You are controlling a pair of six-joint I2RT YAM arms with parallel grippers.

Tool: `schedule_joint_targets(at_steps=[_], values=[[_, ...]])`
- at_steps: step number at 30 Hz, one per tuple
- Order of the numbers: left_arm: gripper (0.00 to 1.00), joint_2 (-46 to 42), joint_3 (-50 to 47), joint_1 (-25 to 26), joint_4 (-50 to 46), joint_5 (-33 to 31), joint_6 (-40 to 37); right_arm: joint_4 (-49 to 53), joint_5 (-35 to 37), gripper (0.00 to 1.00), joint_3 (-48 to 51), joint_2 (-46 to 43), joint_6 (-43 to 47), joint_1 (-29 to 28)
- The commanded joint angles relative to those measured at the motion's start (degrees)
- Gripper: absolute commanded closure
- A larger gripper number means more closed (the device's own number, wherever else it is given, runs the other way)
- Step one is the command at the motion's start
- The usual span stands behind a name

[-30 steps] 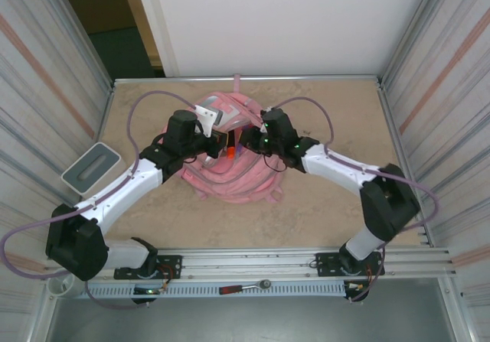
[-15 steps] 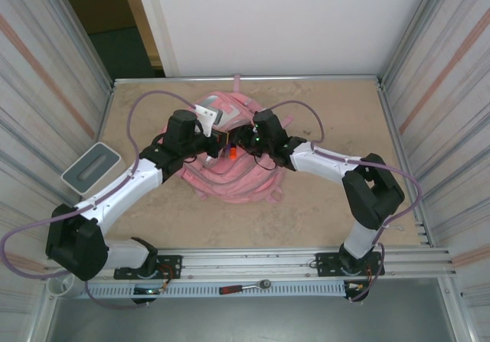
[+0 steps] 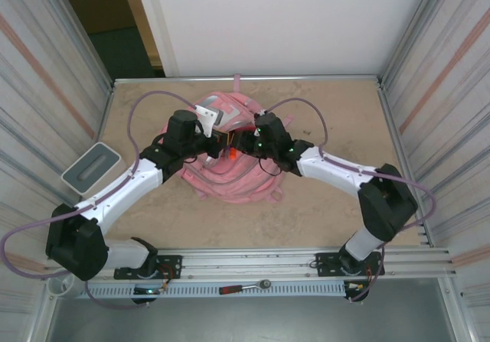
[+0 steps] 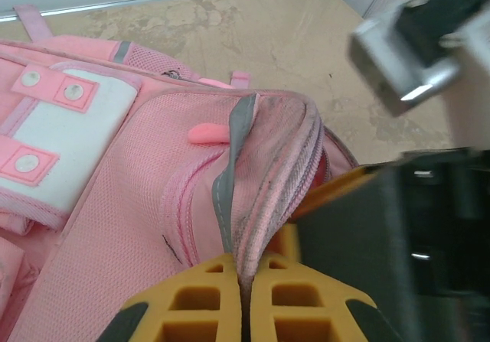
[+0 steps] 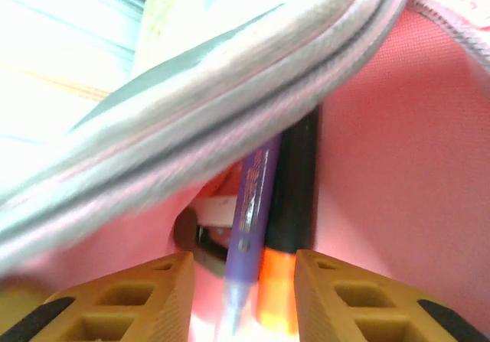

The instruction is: Pack the student bag

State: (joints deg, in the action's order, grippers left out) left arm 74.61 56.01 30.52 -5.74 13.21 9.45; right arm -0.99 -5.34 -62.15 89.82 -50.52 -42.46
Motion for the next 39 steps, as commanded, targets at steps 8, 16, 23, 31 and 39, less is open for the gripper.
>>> schedule_joint_targets(at_steps=[8,16,23,31,39], values=[[0.84,5.2,-0.4,7.0,4.8,-6.8,0.0,14.5,13.1,0.48,8.6,-20.5,12.6,4.7],[0.38,8.1,0.1,13.8,1.3,-7.2,-3.2,13.5,7.5,0.42,15.1,-26.7,11.5,13.4],[0.22,-6.1,-7.7,12.3,4.5,-11.2,-3.2,11.2,6.7,0.40,15.1,-25.0,16.2,10.5],[0.13,-16.7,-15.6,-3.4,3.1,-6.0,9.6,7.1,3.5,0.36,8.5,-12.1,19.0,5.9],[0.14,-7.1,-12.3,-7.2,-0.6,-3.7,10.1,14.9,17.0,0.37,-1.7,2.7,22.9,3.0]])
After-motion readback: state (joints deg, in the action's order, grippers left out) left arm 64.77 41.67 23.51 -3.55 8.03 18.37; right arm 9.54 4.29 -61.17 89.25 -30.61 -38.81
